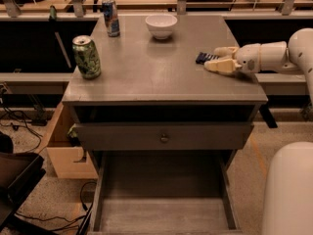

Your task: Move rxbar blueberry near green can

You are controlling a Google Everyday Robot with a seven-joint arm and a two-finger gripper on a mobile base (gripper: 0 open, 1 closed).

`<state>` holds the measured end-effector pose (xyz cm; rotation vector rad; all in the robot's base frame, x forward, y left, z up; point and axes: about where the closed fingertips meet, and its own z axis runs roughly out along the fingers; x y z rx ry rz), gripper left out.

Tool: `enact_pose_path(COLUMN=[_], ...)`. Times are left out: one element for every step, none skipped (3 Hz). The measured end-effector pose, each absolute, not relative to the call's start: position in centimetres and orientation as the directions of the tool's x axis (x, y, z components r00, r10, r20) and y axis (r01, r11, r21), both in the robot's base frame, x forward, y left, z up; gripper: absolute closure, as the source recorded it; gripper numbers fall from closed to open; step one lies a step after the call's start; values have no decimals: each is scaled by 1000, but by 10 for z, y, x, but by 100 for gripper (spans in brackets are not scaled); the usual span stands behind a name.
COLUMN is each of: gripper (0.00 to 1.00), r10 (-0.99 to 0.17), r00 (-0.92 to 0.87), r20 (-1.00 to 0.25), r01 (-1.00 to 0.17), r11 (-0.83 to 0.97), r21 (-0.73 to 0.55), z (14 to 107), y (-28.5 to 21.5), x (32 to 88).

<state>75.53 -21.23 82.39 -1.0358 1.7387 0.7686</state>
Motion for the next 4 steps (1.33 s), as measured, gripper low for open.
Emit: enact_pose_path(gripper=[100, 100, 100, 100], r10=[-305, -305, -305, -305], r00=[-203, -203, -203, -203], r20=[-930, -930, -930, -930], r01=[-894, -894, -894, -894], r11=[446, 446, 446, 446], r21=[48, 48, 48, 48], z=[824, 824, 825, 825], y=[-212, -212, -212, -212], x=[755, 755, 755, 755])
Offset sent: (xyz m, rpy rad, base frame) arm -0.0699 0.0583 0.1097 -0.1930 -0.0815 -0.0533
